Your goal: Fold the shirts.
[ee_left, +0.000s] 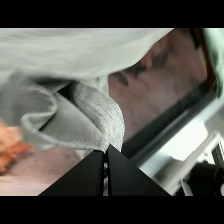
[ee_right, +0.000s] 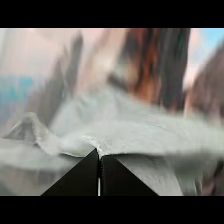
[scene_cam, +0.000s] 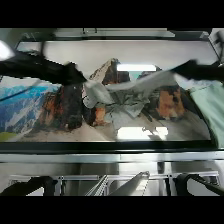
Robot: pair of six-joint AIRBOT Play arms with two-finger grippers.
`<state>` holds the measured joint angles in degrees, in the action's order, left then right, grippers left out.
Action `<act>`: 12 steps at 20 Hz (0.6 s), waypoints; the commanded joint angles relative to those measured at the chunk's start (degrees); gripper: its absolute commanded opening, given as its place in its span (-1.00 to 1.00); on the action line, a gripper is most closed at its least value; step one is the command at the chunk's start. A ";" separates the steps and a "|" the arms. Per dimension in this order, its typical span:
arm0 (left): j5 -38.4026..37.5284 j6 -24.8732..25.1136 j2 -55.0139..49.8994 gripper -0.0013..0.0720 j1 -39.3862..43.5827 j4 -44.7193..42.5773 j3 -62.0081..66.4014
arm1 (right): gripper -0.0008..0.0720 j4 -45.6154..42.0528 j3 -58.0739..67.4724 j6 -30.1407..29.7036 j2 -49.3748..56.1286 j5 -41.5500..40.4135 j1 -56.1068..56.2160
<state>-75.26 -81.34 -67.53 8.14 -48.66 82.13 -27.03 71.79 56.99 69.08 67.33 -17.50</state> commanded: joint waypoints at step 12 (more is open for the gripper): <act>0.48 7.87 30.42 -0.92 -38.77 2.32 19.15 | -0.94 3.87 22.18 -2.45 -26.77 -9.42 -11.32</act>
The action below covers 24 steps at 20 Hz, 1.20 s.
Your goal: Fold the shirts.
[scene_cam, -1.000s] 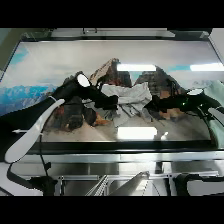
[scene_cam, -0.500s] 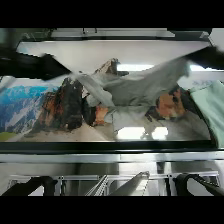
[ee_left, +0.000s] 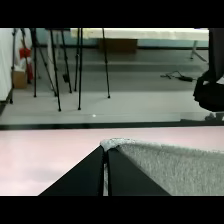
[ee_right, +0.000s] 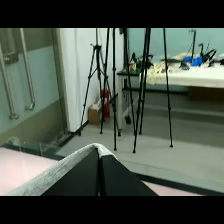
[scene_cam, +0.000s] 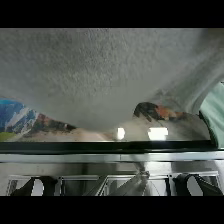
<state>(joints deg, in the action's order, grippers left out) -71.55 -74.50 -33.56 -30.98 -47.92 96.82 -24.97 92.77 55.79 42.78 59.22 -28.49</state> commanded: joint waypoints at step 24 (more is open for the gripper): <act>-7.89 1.88 -73.33 0.06 19.61 -13.94 17.92 | 0.44 2.62 1.31 -4.92 59.71 -11.08 15.30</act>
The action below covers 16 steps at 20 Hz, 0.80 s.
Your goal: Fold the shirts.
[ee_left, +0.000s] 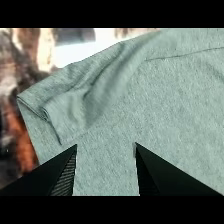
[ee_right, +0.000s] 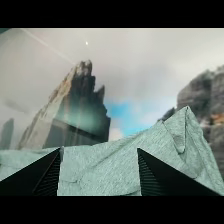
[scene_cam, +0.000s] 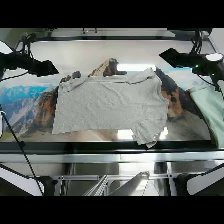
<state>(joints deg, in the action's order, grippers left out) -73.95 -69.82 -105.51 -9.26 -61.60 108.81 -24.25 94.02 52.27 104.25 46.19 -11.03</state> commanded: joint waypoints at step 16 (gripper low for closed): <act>2.56 -1.01 27.19 0.05 -15.12 -0.09 -62.20 | -0.94 -20.11 -31.76 10.32 -23.54 30.45 -9.60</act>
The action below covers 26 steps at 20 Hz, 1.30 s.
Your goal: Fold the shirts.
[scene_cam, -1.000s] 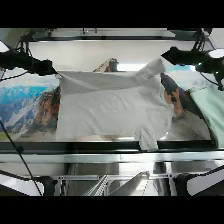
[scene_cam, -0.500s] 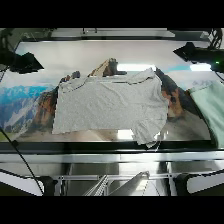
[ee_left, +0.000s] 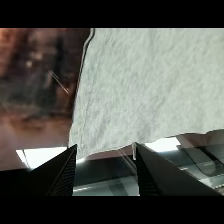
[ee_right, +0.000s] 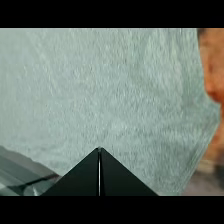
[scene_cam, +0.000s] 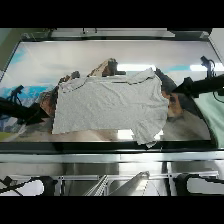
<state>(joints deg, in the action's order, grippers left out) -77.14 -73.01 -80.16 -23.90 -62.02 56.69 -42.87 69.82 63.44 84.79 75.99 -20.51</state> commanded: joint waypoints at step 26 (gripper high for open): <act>-1.79 10.62 -12.74 -0.91 7.61 0.52 4.24 | 0.52 -2.93 -31.80 2.64 -16.65 -0.42 -12.59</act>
<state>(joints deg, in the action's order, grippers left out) -77.73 -62.81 -92.68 -16.49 -62.08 59.61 -45.25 43.35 64.55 68.20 78.19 -32.08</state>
